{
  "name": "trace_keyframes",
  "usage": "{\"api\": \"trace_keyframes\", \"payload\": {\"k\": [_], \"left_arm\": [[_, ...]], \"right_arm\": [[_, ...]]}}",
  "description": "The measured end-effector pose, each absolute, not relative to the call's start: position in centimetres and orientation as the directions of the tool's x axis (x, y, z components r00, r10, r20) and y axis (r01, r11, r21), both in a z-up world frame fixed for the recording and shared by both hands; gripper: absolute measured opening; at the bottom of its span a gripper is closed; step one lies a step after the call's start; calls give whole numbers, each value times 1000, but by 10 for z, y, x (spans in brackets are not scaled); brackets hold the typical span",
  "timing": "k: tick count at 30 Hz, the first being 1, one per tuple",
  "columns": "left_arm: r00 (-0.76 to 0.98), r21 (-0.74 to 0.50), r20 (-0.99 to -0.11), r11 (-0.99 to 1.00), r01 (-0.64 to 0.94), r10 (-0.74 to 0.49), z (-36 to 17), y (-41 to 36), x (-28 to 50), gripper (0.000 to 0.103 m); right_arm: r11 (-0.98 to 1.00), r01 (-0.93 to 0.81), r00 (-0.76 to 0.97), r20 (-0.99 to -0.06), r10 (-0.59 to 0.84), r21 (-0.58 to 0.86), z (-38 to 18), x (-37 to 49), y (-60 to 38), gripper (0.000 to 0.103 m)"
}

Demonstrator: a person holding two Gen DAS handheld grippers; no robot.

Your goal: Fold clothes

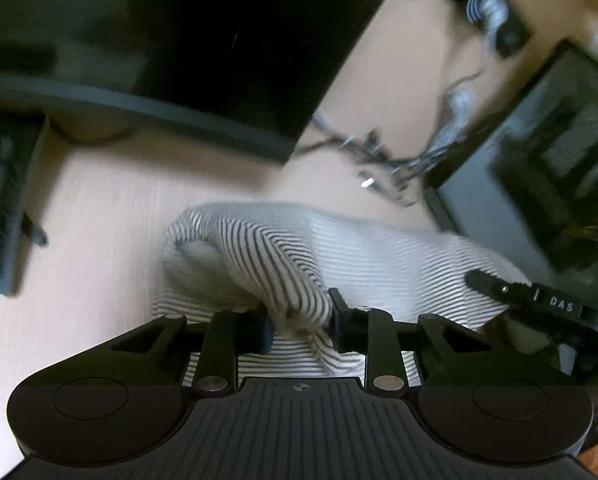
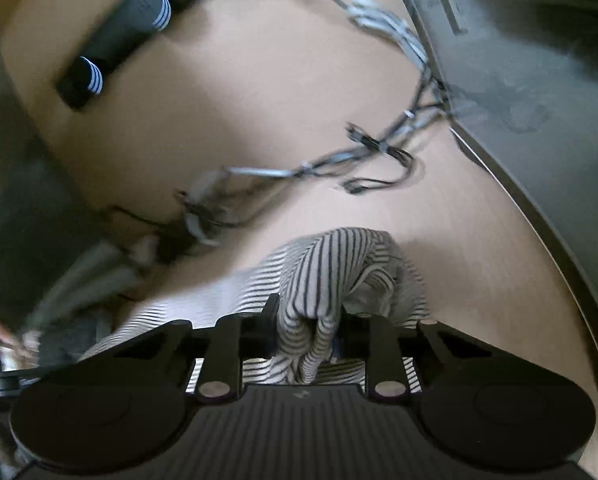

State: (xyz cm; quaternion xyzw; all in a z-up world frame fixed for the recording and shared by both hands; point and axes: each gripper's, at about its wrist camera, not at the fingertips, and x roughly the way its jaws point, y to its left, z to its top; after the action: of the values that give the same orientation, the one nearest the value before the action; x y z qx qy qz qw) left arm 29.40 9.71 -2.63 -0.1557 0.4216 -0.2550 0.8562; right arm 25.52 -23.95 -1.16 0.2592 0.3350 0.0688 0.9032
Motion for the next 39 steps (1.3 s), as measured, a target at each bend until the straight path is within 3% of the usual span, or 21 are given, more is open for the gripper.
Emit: {"api": "trace_keyframes", "payload": {"k": [5, 12, 15, 25, 31, 33, 35, 39], "left_arm": [[490, -474, -640, 806, 354, -592, -9, 112, 258, 29], [370, -469, -757, 842, 268, -539, -77, 108, 249, 35], [382, -494, -740, 833, 251, -554, -82, 111, 257, 35], [480, -405, -720, 865, 296, -501, -70, 95, 284, 34], [486, -383, -744, 889, 253, -459, -73, 108, 279, 52], [507, -371, -741, 897, 238, -441, -63, 115, 276, 55], [537, -357, -725, 902, 241, -430, -49, 121, 270, 58], [560, -375, -669, 873, 313, -489, -20, 112, 261, 76]], "right_arm": [[831, 39, 755, -561, 340, 555, -5, 212, -245, 23], [878, 150, 676, -696, 244, 454, -60, 194, -233, 28], [898, 142, 690, -692, 212, 417, -62, 195, -228, 30], [945, 93, 733, -664, 147, 312, -54, 238, -211, 29], [965, 81, 733, -671, 112, 249, -59, 231, -217, 54], [978, 87, 737, -673, 67, 192, -52, 228, -216, 74], [987, 92, 746, -665, 17, 128, -43, 227, -213, 76], [989, 45, 803, -594, 49, 143, -17, 230, -209, 84]]}}
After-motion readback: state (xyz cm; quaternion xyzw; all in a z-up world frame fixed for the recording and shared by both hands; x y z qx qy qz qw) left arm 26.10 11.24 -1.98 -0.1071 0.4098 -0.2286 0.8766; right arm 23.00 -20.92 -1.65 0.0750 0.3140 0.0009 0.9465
